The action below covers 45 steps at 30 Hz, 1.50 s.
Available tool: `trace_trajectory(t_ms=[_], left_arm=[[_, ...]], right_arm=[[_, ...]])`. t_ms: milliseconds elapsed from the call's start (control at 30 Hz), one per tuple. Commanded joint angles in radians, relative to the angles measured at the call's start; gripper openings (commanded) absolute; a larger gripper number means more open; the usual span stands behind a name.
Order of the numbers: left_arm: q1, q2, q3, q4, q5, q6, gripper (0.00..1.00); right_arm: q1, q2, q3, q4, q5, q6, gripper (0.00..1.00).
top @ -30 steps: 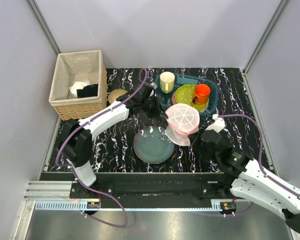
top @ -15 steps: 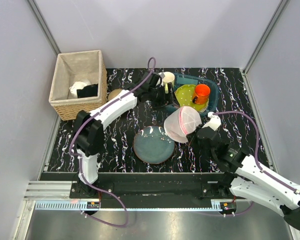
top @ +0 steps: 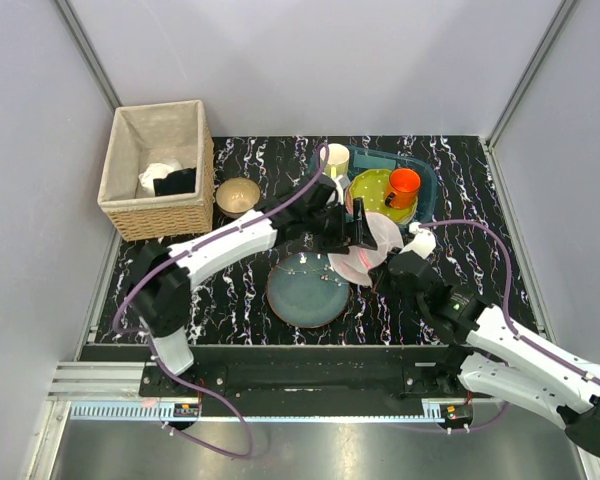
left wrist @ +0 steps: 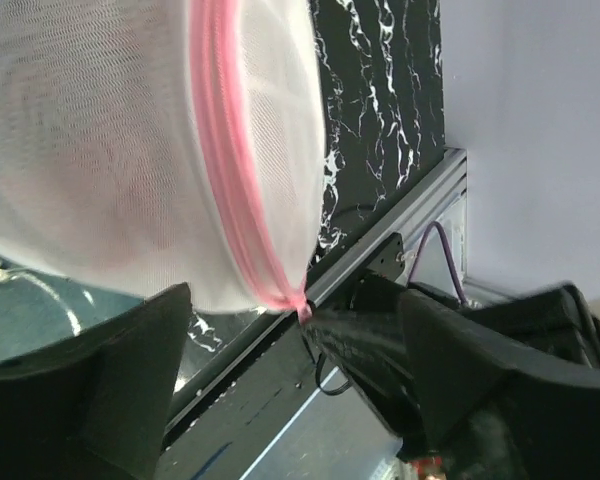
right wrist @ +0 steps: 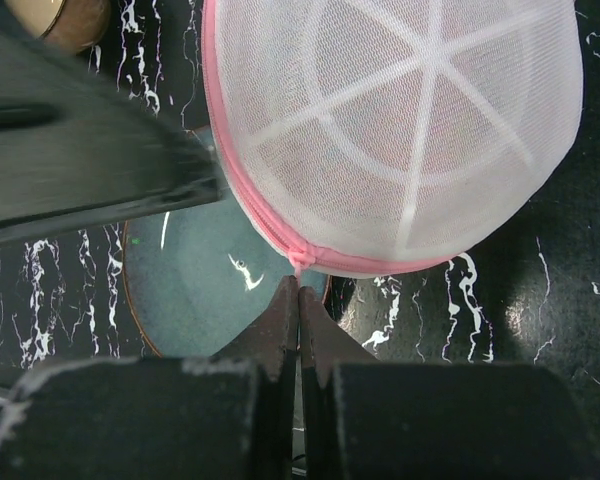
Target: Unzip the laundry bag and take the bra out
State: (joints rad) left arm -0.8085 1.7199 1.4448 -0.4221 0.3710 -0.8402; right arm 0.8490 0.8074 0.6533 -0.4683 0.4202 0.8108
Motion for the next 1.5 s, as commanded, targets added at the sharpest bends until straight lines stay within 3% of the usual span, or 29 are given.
trace_trajectory(t_ms=[0, 33, 100, 133, 500, 633, 867, 967, 1033, 1133, 1300, 1467], left_arm=[[0.003, 0.090, 0.064, 0.079, 0.051, -0.030, 0.74], [0.003, 0.104, 0.071, 0.078, 0.054, -0.033, 0.64], [0.003, 0.118, 0.095, 0.063, 0.051, -0.030, 0.26], [0.005, 0.118, 0.106, 0.048, 0.042, -0.020, 0.00], [0.149, -0.008, 0.083, -0.046, -0.010, 0.049, 0.00], [0.170, 0.032, 0.132, -0.061, 0.011, 0.067, 0.00], [0.140, 0.176, 0.267, -0.050, 0.088, 0.049, 0.00], [0.132, 0.199, 0.307, -0.067, 0.135, 0.038, 0.38], [0.131, 0.164, 0.287, -0.078, 0.119, 0.042, 0.70], [0.131, 0.028, 0.195, -0.096, 0.007, 0.069, 0.94], [0.129, -0.105, 0.074, -0.084, -0.029, 0.072, 0.98], [0.103, -0.060, -0.018, -0.002, 0.060, 0.014, 0.96]], right_arm=[[-0.002, -0.017, 0.031, 0.039, -0.015, -0.006, 0.00], [-0.002, -0.019, 0.028, 0.037, -0.015, -0.007, 0.00], [-0.002, -0.025, 0.019, 0.030, -0.008, -0.007, 0.00], [-0.004, -0.025, 0.011, 0.020, -0.003, -0.007, 0.00], [-0.123, -0.106, -0.084, -0.053, -0.003, -0.045, 0.00], [-0.126, -0.137, -0.073, -0.082, -0.026, -0.042, 0.00], [-0.117, -0.129, 0.103, -0.107, -0.053, -0.074, 0.00], [-0.117, -0.093, 0.140, -0.084, -0.067, -0.097, 0.00], [-0.117, -0.062, 0.138, -0.060, -0.070, -0.105, 0.00], [-0.119, -0.037, 0.109, -0.001, -0.075, -0.098, 0.00], [-0.119, 0.010, 0.085, 0.065, -0.103, -0.094, 0.00], [-0.119, 0.032, 0.082, 0.074, -0.110, -0.094, 0.00]])
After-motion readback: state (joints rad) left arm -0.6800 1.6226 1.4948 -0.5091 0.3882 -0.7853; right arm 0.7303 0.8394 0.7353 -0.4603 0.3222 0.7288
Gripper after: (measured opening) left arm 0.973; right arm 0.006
